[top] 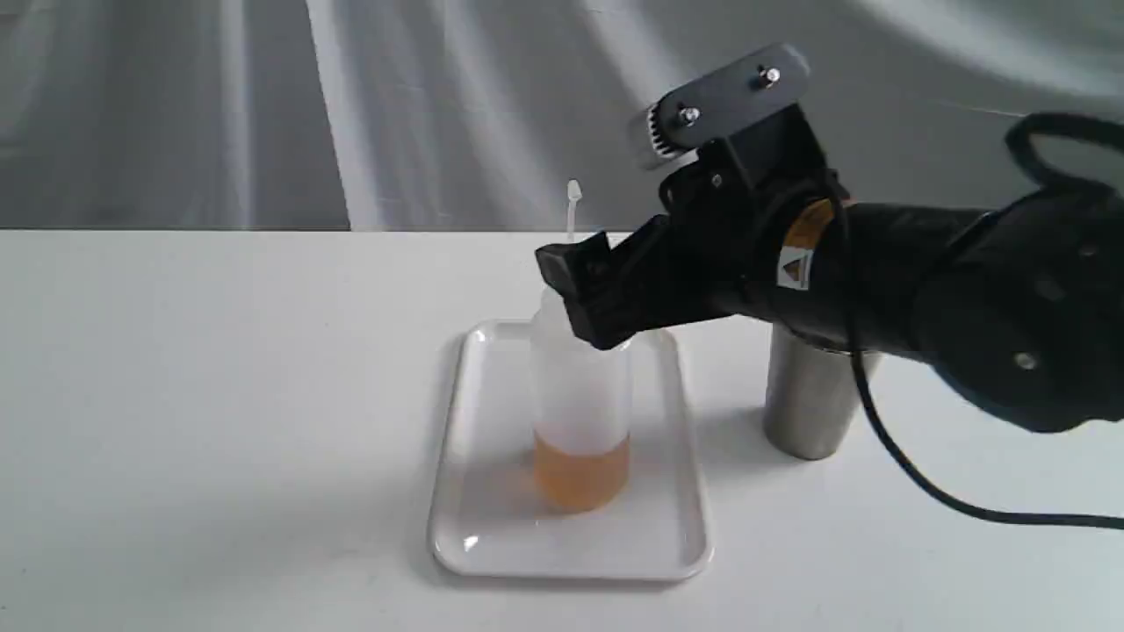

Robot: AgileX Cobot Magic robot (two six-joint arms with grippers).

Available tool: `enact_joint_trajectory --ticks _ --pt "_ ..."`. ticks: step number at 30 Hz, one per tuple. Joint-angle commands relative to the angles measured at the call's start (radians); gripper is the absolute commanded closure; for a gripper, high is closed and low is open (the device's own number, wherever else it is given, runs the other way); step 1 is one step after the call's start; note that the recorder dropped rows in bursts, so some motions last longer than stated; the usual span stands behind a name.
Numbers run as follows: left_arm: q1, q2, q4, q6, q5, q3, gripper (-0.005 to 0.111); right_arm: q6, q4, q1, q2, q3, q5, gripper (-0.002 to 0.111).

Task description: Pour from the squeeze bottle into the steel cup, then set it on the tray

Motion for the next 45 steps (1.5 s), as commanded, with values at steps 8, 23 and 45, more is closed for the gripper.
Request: enact_joint_trajectory --ticks 8,23,45 --pt "-0.006 -0.003 -0.001 -0.001 -0.007 0.004 0.107 -0.003 -0.053 0.079 -0.38 0.232 0.049 0.052" --pt "-0.006 -0.003 -0.001 -0.003 -0.007 0.004 0.107 0.02 -0.03 0.261 -0.926 0.563 0.1 0.108" --pt "-0.006 -0.003 -0.001 -0.003 -0.007 0.004 0.107 0.02 0.089 0.157 -1.138 0.615 0.283 0.108"
